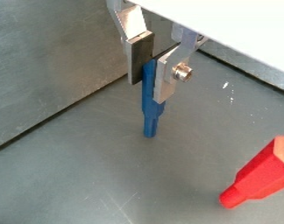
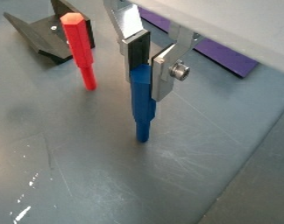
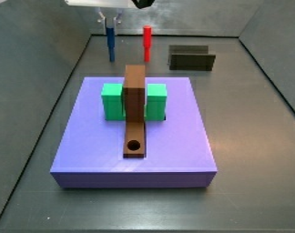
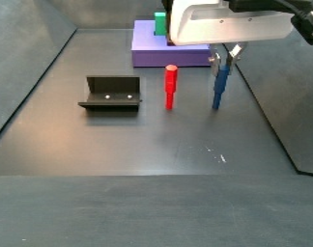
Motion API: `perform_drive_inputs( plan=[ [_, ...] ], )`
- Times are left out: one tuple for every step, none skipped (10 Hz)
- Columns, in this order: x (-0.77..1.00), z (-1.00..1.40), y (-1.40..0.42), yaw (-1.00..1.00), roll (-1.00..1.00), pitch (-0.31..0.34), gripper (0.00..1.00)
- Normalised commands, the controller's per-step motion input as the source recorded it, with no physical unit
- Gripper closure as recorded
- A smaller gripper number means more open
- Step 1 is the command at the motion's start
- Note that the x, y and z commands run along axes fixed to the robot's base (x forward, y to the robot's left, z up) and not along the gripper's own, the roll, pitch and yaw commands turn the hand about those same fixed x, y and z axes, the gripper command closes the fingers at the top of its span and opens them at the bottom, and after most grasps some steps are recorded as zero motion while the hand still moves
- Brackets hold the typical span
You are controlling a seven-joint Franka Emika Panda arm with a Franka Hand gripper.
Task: Pick up the blue object. Move up. Move to above the board. Insert the blue object.
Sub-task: Move up, then move to above the board.
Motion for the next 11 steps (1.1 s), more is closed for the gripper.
perform_drive_inputs(
  plan=[
    [0.00, 0.83, 0.00, 0.00, 0.00, 0.000, 1.00],
    [-0.01, 0.80, -0.04, -0.02, 0.00, 0.019, 1.00],
    [-0.04, 0.51, -0.02, -0.02, 0.03, 0.046, 1.00],
    [0.00, 1.40, 0.00, 0.00, 0.00, 0.000, 1.00],
    [-0.01, 1.40, 0.00, 0.00, -0.01, 0.034, 1.00],
    [-0.06, 1.40, 0.00, 0.01, 0.02, 0.038, 1.00],
    [0.01, 1.40, 0.00, 0.00, 0.01, 0.022, 1.00],
    [0.04, 0.76, 0.01, 0.01, 0.01, 0.075, 1.00],
    [0.04, 0.28, 0.00, 0.00, 0.01, 0.081, 1.00],
    [0.51, 0.22, -1.40, -0.36, 0.14, 0.105, 1.00],
    [0.50, 0.20, -1.40, -0.33, 0.14, 0.113, 1.00]
  ],
)
